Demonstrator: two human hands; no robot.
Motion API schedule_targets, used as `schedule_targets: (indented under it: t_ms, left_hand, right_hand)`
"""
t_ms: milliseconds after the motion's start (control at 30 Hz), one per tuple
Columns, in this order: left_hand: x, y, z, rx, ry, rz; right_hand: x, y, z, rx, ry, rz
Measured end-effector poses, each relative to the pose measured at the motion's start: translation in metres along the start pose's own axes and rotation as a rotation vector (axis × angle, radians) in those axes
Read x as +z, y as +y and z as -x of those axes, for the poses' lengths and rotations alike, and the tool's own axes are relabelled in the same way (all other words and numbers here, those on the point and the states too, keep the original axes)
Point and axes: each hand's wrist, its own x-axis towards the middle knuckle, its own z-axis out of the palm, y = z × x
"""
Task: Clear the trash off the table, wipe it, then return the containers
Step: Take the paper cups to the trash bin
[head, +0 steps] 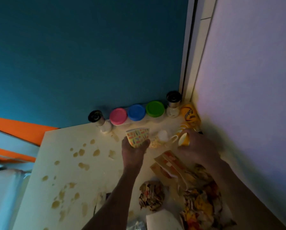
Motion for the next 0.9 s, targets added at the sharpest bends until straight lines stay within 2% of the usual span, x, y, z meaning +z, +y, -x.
schedule_targets:
  t_ms: [167, 300, 367, 467, 533, 900]
  left_hand:
    - [0.022, 0.014, -0.001, 0.043, -0.228, -0.099]
    - [0.042, 0.012, -0.011, -0.024, -0.443, -0.049]
    - [0.050, 0.007, -0.016, -0.050, -0.494, -0.103]
    - [0.062, 0.004, -0.020, 0.006, -0.461, -0.233]
    - [0.068, 0.001, -0.023, -0.010, -0.409, -0.216]
    - [0.041, 0.003, -0.029, -0.038, -0.299, -0.246]
  right_hand:
    - [-0.012, -0.006, -0.017, -0.033, 0.032, -0.181]
    - [-0.011, -0.005, -0.038, -0.066, -0.198, -0.007]
    - [-0.004, -0.003, -0.050, -0.064, -0.284, 0.038]
    - [0.006, 0.001, -0.060, -0.035, -0.343, 0.036]
    - [0.012, 0.005, -0.063, -0.021, -0.348, 0.039]
    - [0.034, 0.009, -0.082, 0.112, -0.115, -0.103]
